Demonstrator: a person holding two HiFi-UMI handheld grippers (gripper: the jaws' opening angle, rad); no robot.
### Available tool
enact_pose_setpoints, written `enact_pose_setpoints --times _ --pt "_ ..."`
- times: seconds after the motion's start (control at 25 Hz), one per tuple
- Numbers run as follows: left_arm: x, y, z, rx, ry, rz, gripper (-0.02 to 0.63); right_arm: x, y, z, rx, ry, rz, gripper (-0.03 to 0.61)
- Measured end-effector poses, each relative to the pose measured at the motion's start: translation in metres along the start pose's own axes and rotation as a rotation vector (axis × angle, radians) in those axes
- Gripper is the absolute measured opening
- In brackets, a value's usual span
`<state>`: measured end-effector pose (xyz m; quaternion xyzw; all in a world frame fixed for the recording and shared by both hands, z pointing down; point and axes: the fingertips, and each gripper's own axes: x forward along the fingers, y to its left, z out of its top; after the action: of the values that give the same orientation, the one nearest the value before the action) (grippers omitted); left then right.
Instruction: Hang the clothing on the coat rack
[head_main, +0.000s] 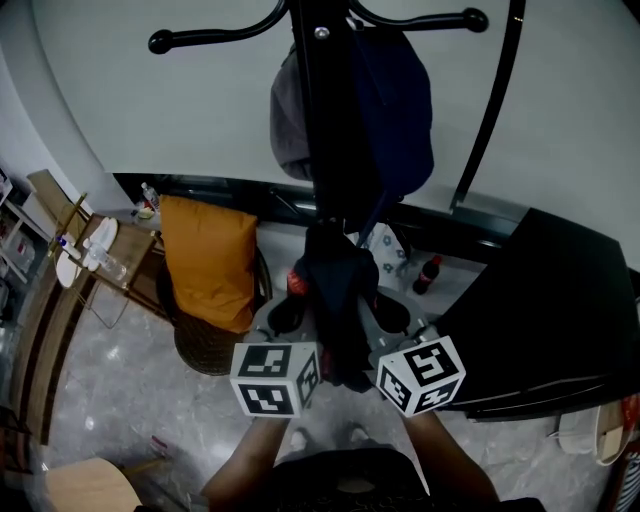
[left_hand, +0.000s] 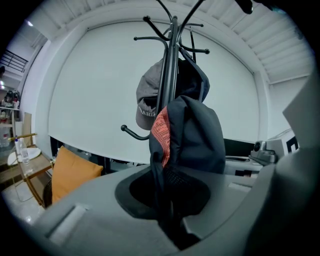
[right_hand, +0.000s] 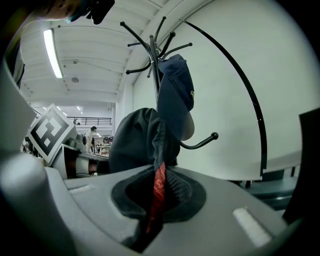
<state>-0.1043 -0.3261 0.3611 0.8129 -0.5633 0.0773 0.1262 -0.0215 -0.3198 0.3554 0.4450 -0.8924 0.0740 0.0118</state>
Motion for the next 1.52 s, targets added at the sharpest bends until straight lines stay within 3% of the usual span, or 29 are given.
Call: enact_pose_setpoints --times 0.64,1.52 --pt "0.017 0.006 -0.004 0.005 0.020 -0.046 0.029 0.013 -0.009 -0.003 0.004 0.004 -0.059 0.023" --pt "0.033 0.011 -0.010 -0.004 0.037 -0.068 0.029 0.032 -0.010 -0.011 0.000 0.016 -0.039 0.023"
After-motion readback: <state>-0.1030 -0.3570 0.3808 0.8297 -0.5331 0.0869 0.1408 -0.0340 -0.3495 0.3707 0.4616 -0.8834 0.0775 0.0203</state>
